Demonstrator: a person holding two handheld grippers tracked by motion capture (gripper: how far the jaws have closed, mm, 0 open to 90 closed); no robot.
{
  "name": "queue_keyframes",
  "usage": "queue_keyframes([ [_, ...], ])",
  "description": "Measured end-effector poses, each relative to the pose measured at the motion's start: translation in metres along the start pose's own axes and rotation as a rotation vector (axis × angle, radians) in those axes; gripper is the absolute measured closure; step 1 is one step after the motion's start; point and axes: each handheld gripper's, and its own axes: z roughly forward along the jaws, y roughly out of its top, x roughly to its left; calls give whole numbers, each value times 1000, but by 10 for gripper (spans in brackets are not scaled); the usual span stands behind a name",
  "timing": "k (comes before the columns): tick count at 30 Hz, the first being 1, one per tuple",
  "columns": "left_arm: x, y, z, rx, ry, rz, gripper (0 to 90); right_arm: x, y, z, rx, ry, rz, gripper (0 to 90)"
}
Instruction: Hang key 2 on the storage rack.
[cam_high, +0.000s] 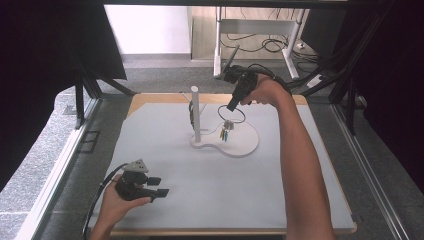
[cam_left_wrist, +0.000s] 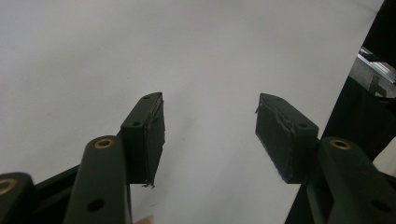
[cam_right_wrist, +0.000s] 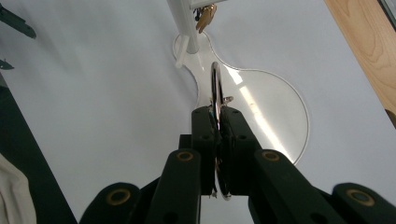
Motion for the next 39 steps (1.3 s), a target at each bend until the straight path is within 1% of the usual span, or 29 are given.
queue_keyframes([
  [1, 0, 0, 0, 1, 0, 1, 427, 0, 1, 0, 1, -1, 9, 852],
  [2, 0, 0, 0, 1, 0, 1, 426, -1, 1, 0, -9, -4, 3, 852],
  [6, 0, 0, -1, 0, -1, 2, 426, -3, 4, 0, -2, -13, 8, 853],
  [14, 0, 0, -2, -3, -2, 3, 426, -4, 10, 1, 3, -16, 11, 853],
  [19, 1, 0, -2, -4, -5, 2, 426, -7, 15, 4, 9, -19, 25, 852],
  [20, 1, 0, -2, -6, -6, 1, 426, -8, 15, 5, 11, -20, 20, 853],
  [21, 1, 0, -2, -6, -6, 0, 426, -8, 16, 6, 9, -19, 30, 852],
  [22, 1, 0, -2, -8, -5, -1, 426, -9, 17, 7, 14, -21, 24, 853],
  [23, 2, -1, -3, -7, -5, -1, 426, -10, 17, 8, 12, -20, 31, 852],
  [27, 3, -1, -4, -14, -5, -6, 427, -13, 21, 12, 21, -21, 29, 853],
  [29, 3, -1, -5, -16, -6, -7, 427, -12, 22, 13, 19, -21, 36, 852],
  [36, 3, -1, -5, -19, -7, -7, 427, -11, 30, 17, 12, -20, 32, 852],
  [38, 3, -1, -6, -20, -7, -6, 427, -12, 31, 19, 13, -25, 35, 853],
  [39, 3, -2, -6, -22, -8, -7, 426, -13, 32, 19, 11, -35, 36, 853],
])
